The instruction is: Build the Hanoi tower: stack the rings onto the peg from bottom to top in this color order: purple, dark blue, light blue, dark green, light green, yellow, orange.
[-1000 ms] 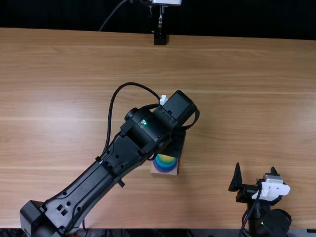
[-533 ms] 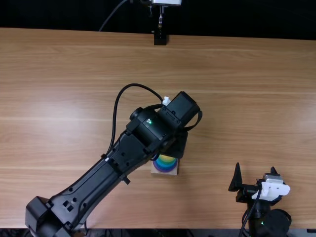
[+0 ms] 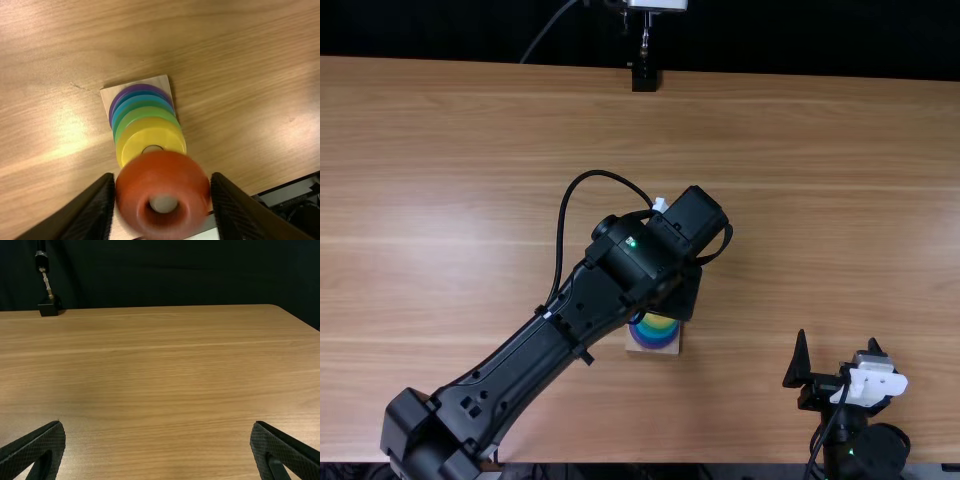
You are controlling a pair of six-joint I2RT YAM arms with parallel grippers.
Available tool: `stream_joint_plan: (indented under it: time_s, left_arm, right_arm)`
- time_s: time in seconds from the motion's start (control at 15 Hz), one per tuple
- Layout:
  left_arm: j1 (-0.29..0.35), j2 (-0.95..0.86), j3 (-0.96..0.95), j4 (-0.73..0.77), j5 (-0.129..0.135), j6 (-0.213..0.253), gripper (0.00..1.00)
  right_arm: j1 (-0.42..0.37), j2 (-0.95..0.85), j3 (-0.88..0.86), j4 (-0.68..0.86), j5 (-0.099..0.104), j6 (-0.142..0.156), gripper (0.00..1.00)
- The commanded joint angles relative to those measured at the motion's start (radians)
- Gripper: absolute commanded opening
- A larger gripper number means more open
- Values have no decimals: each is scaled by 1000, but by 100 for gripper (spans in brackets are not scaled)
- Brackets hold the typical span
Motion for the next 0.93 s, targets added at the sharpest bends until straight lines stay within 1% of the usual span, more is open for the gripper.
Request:
stream_joint_plan:
  time_s: [0.0, 0.07, 0.13, 0.33, 0.4, 0.6, 0.73, 0.87]
  left_arm:
    - [-7, 16, 18, -1, 3, -11, 100]
    - [-3, 16, 12, -3, 24, -11, 100]
    - [-1, 13, 6, 1, 38, -9, 100]
    - [3, 11, 15, 3, 37, -9, 100]
    - [22, 7, 28, 10, 37, -9, 100]
    - [108, -2, 57, 56, 35, -4, 100]
    - [184, -45, 54, 95, 27, 0, 100]
    - [295, -125, 35, 143, 22, 3, 100]
  right_arm:
    - [-10, -13, -62, -64, 15, 0, 100]
    - [-10, -13, -62, -64, 17, 0, 100]
    - [-10, -13, -62, -65, 15, 0, 100]
    - [-10, -13, -62, -64, 15, 0, 100]
    - [-10, -13, -62, -65, 15, 0, 100]
    - [-10, -13, -62, -64, 17, 0, 100]
    - [-10, -13, -62, -64, 17, 0, 100]
    - [-10, -13, -62, -65, 15, 0, 100]
